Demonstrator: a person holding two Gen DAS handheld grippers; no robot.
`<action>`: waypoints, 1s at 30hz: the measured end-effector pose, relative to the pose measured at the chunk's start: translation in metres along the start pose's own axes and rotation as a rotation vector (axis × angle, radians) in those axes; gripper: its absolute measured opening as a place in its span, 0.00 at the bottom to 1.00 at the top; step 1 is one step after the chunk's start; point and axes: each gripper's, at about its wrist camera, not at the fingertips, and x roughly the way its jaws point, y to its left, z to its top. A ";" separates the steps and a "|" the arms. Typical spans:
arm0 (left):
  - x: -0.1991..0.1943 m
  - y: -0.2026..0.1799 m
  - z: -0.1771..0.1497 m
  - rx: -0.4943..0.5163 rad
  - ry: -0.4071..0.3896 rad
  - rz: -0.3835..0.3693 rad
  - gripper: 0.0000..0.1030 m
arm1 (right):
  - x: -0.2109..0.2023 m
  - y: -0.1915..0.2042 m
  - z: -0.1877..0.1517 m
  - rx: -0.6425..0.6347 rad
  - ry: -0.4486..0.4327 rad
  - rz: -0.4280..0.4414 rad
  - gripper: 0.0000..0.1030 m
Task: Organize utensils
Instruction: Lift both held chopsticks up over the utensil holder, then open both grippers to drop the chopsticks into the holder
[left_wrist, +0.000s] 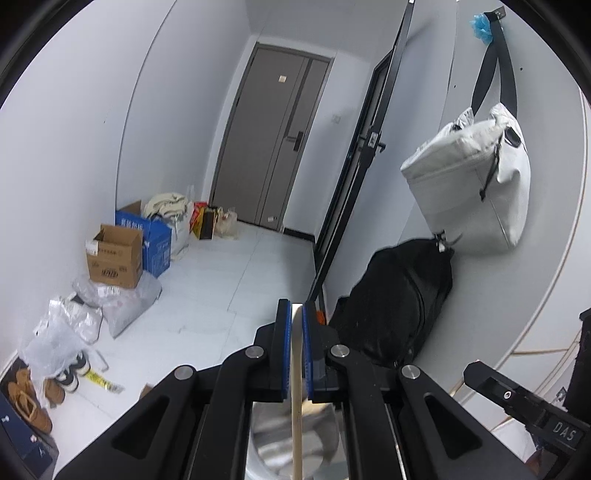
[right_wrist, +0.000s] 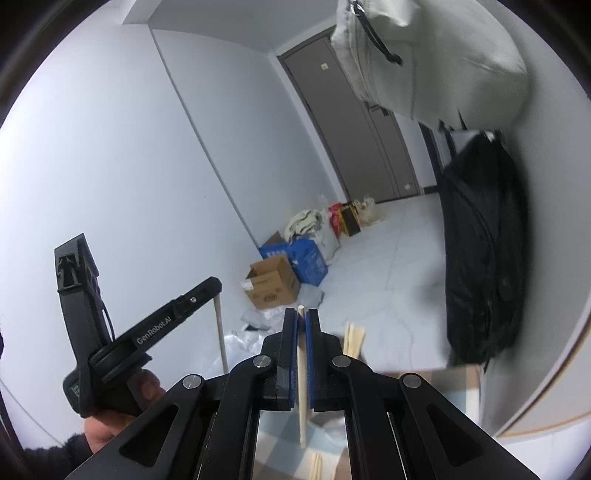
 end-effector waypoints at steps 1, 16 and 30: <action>0.004 -0.001 0.004 0.008 -0.013 0.003 0.02 | 0.003 0.001 0.007 -0.005 -0.003 -0.002 0.03; 0.063 0.013 0.021 0.052 -0.108 0.048 0.02 | 0.060 0.002 0.052 -0.022 -0.012 -0.012 0.03; 0.094 0.026 0.008 0.046 -0.123 0.025 0.02 | 0.106 -0.018 0.041 0.001 0.013 -0.039 0.03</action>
